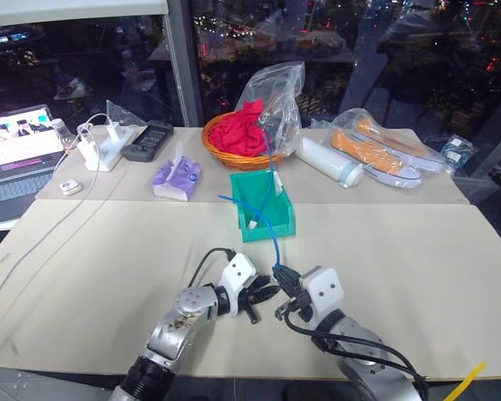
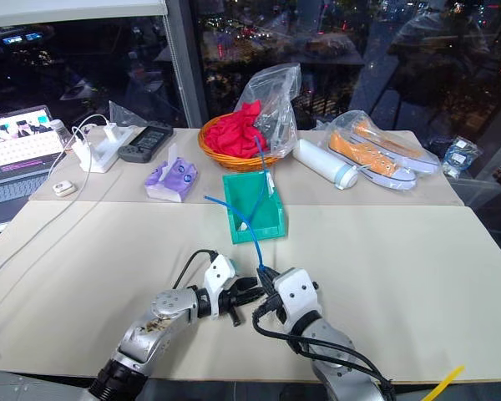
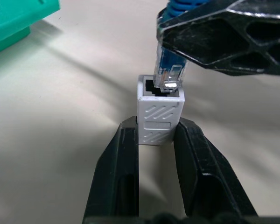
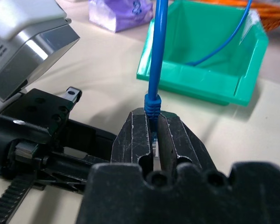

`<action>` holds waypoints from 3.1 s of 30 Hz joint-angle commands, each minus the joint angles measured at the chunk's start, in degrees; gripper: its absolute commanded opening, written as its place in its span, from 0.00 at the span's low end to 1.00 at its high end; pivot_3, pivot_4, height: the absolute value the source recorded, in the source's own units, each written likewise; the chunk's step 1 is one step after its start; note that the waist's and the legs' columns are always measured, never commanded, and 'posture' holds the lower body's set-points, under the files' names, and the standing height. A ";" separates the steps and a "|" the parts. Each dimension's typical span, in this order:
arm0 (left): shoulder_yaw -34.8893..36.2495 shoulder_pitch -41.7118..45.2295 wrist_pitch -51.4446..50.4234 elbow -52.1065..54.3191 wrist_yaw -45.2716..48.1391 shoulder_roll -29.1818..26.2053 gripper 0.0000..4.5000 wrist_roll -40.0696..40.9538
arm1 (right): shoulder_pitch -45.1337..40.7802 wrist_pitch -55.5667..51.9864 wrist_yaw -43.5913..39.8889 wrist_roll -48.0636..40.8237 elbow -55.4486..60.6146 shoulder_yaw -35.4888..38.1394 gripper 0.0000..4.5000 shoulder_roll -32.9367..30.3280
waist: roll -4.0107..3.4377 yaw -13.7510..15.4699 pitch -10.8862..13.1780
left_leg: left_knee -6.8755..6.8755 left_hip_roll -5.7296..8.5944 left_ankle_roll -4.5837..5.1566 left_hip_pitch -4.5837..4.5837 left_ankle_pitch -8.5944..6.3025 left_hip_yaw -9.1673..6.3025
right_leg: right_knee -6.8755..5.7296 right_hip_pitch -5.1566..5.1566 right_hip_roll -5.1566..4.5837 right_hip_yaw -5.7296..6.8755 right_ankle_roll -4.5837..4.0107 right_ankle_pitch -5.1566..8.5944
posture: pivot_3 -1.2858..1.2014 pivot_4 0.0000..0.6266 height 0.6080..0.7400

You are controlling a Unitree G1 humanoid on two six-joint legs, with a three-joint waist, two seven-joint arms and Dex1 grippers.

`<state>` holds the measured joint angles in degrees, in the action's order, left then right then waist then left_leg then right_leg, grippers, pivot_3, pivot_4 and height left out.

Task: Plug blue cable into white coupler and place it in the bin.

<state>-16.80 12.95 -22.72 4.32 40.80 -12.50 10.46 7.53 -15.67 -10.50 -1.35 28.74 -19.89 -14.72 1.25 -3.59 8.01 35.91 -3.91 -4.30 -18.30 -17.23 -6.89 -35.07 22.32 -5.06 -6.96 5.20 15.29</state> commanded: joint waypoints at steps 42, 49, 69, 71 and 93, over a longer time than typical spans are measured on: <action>-0.86 2.36 6.61 3.92 -1.10 -1.27 0.13 -2.43 | 4.93 -16.93 -3.43 1.59 -6.74 -2.19 0.00 -1.21 | 0.06 0.88 0.10 | -0.01 0.02 -0.15 -0.03 -0.01 -0.06 | 0.07 0.02 -0.01 0.01 -0.21 -0.11 | 0.52 0.24 0.86; -0.79 2.52 6.80 3.64 -1.39 -1.16 0.13 -2.42 | 4.74 -22.40 -3.96 0.63 -8.35 -2.47 0.00 -2.13 | 0.15 0.82 0.04 | -0.02 0.02 -0.15 -0.03 -0.01 -0.06 | 0.06 -0.07 0.00 0.01 -0.14 -0.07 | 0.52 0.24 0.86; 2.82 2.78 7.63 4.31 -1.51 -1.64 0.68 -0.13 | 2.21 -19.82 -2.95 -4.09 -0.34 5.74 0.00 -0.60 | 0.29 1.08 0.01 | 0.03 0.02 -0.23 -0.01 0.03 -0.07 | 0.05 -0.06 0.00 0.02 -0.01 -0.04 | 0.52 0.24 0.86; 3.56 2.33 7.39 5.23 -1.49 -2.36 0.68 0.57 | 1.39 -19.42 -3.09 -5.90 2.13 8.09 0.00 -0.09 | 0.28 1.09 0.13 | 0.03 0.03 -0.23 -0.01 0.04 -0.09 | 0.06 -0.02 -0.01 0.02 -0.28 -0.20 | 0.52 0.24 0.86; 10.58 -5.48 1.60 20.91 -5.86 -7.85 0.68 7.04 | -47.56 -36.08 2.08 -33.80 -17.94 26.67 0.00 6.42 | -0.44 0.86 1.91 | 0.43 0.18 -0.52 -1.62 0.24 -0.43 | -0.32 1.53 -0.14 0.31 -0.43 -0.51 | 0.52 0.24 0.86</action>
<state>-6.01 7.85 -22.25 22.83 35.92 -20.90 17.85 -37.73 -54.67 -8.40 -37.31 14.17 7.92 -8.42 0.81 -2.73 9.92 36.44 -3.67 -5.15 -20.18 -16.81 -7.31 -35.55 24.16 -5.24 -6.67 4.79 14.75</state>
